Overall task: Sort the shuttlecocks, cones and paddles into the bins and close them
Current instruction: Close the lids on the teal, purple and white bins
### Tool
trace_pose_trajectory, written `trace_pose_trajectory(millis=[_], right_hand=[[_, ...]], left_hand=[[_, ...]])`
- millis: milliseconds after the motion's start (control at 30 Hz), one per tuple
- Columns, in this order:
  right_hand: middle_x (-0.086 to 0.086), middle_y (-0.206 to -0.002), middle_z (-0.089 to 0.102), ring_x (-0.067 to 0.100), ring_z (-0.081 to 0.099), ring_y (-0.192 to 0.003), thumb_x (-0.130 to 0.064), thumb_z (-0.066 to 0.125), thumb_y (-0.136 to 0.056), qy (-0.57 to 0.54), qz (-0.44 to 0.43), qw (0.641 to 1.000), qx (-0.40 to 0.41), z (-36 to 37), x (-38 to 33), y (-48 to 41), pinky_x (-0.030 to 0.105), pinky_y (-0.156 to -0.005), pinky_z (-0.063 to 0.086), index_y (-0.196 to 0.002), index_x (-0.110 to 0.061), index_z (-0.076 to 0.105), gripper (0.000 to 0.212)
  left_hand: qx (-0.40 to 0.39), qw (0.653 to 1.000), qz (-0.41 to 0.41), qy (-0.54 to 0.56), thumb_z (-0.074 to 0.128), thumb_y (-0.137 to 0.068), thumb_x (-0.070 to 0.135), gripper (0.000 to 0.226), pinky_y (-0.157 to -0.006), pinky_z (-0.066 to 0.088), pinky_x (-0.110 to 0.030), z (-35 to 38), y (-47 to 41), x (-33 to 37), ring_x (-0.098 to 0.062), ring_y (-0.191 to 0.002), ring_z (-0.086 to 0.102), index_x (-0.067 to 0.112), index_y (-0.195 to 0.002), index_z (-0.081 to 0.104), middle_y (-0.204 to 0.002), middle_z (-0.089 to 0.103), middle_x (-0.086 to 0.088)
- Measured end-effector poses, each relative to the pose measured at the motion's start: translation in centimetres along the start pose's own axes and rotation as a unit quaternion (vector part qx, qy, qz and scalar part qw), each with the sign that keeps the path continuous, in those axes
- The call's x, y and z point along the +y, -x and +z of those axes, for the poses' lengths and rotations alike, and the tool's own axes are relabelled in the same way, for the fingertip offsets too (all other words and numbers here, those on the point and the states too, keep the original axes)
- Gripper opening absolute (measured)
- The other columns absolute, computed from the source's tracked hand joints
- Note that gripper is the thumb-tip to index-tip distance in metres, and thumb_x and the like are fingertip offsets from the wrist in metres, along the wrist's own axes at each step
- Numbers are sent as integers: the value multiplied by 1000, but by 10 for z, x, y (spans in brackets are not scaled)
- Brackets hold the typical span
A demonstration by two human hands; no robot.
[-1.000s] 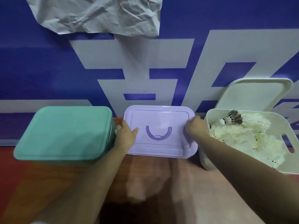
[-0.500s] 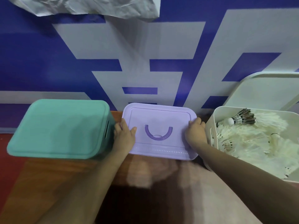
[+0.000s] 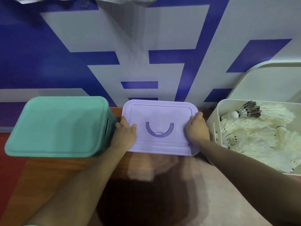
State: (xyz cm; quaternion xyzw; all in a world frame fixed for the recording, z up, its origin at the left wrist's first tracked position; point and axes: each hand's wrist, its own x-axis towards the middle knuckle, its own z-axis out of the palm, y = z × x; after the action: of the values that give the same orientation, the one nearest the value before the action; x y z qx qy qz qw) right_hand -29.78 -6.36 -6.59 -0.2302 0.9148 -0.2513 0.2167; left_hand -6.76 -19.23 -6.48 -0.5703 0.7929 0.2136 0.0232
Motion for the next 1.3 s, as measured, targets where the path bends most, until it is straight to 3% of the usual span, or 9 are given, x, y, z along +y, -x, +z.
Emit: trace_pose_trajectory(millis=[133, 233, 300, 433, 567, 700, 833, 1033, 1300], right_hand=[[19, -144, 39, 45, 55, -112, -36, 23, -104, 21, -16, 1000, 1, 3, -3, -1, 47, -91, 45, -153, -17, 16, 53], [11, -150, 34, 42, 57, -110, -44, 17, -104, 27, -59, 998, 1, 6, 2, 1, 47, -91, 47, -154, -34, 9, 52], [11, -148, 35, 43, 57, -108, -46, 16, -103, 35, -54, 998, 8, 7, 3, -1, 47, -90, 47, -153, -35, 10, 51], [14, -147, 34, 43, 53, -113, -44, 16, -103, 30, -40, 999, -3, 7, 0, -1, 47, -95, 44, -154, -32, 9, 53], [19, -148, 32, 42, 46, -125, -39, 20, -104, -7, -33, 999, -42, -2, -2, -5, 47, -106, 36, -155, -29, 10, 52], [18, -147, 35, 41, 46, -127, -37, 26, -102, 36, -24, 996, -78, -18, -9, -10, 52, -107, 37, -150, -29, 18, 49], [23, -144, 37, 43, 46, -125, -31, 27, -102, 34, -45, 996, -75, -33, -18, -3, 49, -105, 37, -148, -22, 21, 48], [27, -135, 44, 42, 43, -125, -27, 39, -101, 32, -98, 994, -22, -74, -32, 29, 43, -102, 35, -137, -2, 37, 44], [24, -132, 46, 39, 48, -120, -30, 47, -99, -19, -103, 992, 70, -183, -18, 73, 38, -101, 37, -133, 1, 44, 46]], left_hand=[[1, 994, 79, -73, 54, -92, 10, 30, -66, 49, -45, 8, -4, -7, -43, -82, 49, 2, -121, 56, -125, 43, -41], [6, 989, 89, -114, 64, -80, 3, 30, -50, 49, -39, 18, -6, -18, -45, -73, 51, 3, -110, 64, -117, 48, -44], [18, 993, 71, -91, 62, -89, 16, 38, -55, 52, -43, 15, -1, -12, -47, -82, 53, -1, -122, 56, -122, 47, -40], [40, 999, 16, -7, 37, -100, 41, 68, -76, 51, -48, 10, 0, -3, -47, -96, 55, -12, -141, 27, -125, 42, -34], [5, 999, -26, 35, 37, -99, 46, 69, -100, 42, -51, 5, -4, -1, -47, -123, 43, 4, -149, 15, -143, 29, -30], [-27, 996, -63, 49, 35, -100, 47, 71, -104, 36, -48, -1, 4, 2, -45, -125, 42, 9, -152, 7, -143, 27, -26], [-1, 998, -53, 34, 46, -95, 46, 73, -102, 38, -49, -15, 16, 2, -43, -126, 41, 5, -148, 17, -139, 35, -26], [78, 995, 44, 36, 51, -95, 41, 57, -101, 39, -46, -60, 35, 25, -43, -119, 45, -4, -128, 40, -130, 44, -28], [86, 982, 141, 90, 49, -95, 41, 54, -98, 41, -47, -113, 70, 114, -40, -122, 44, 2, -131, 40, -133, 44, -22]])
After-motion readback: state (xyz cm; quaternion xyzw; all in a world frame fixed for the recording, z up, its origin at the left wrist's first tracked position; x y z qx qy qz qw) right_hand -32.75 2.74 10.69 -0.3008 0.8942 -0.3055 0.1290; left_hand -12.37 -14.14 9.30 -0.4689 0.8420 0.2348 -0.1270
